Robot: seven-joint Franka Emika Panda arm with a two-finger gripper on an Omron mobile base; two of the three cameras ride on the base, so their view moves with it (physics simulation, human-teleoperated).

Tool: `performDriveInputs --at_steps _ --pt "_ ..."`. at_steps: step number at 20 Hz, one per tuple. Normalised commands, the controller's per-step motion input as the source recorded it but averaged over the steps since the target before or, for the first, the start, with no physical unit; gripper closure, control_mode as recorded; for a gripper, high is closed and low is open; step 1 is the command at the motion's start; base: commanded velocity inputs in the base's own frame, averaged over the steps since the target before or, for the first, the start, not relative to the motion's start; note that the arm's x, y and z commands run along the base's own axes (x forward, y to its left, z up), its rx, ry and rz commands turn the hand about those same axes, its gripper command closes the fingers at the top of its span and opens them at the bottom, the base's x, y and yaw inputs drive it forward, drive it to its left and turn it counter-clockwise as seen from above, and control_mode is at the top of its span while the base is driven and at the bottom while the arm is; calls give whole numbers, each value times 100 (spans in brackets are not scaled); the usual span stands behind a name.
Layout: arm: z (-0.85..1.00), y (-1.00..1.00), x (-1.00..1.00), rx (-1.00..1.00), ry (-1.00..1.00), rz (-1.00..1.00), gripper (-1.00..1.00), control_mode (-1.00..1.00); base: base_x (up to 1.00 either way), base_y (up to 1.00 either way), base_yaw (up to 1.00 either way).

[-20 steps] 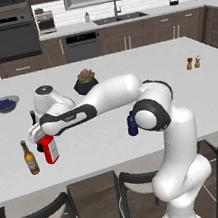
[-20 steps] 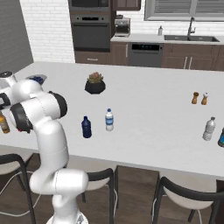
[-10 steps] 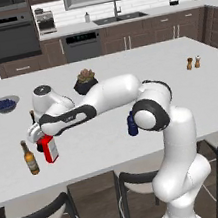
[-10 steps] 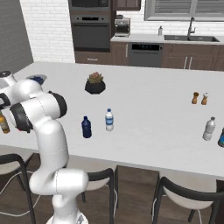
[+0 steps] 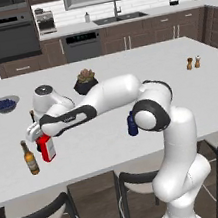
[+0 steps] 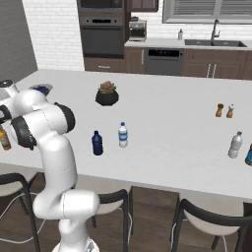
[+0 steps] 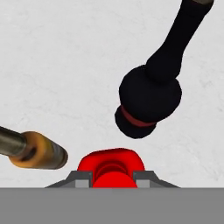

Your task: Move the plastic bottles in the middle to the plastics group, and the glass bottles in the middle to the glass group.

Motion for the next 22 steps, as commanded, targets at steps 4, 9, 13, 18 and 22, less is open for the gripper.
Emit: performDriveInputs --at_steps 4,9,13,18,22 --pt "0 0 1 5 0 0 100 -100 0 0 0" --pt "-1 0 0 0 0 0 100 -100 0 0 0" --pt "-3 1 4 -4 7 0 100 -100 0 0 0" --pt "-2 0 2 0 1 0 100 -100 0 0 0" --pt "0 0 0 0 0 0 -100 -100 0 0 0"
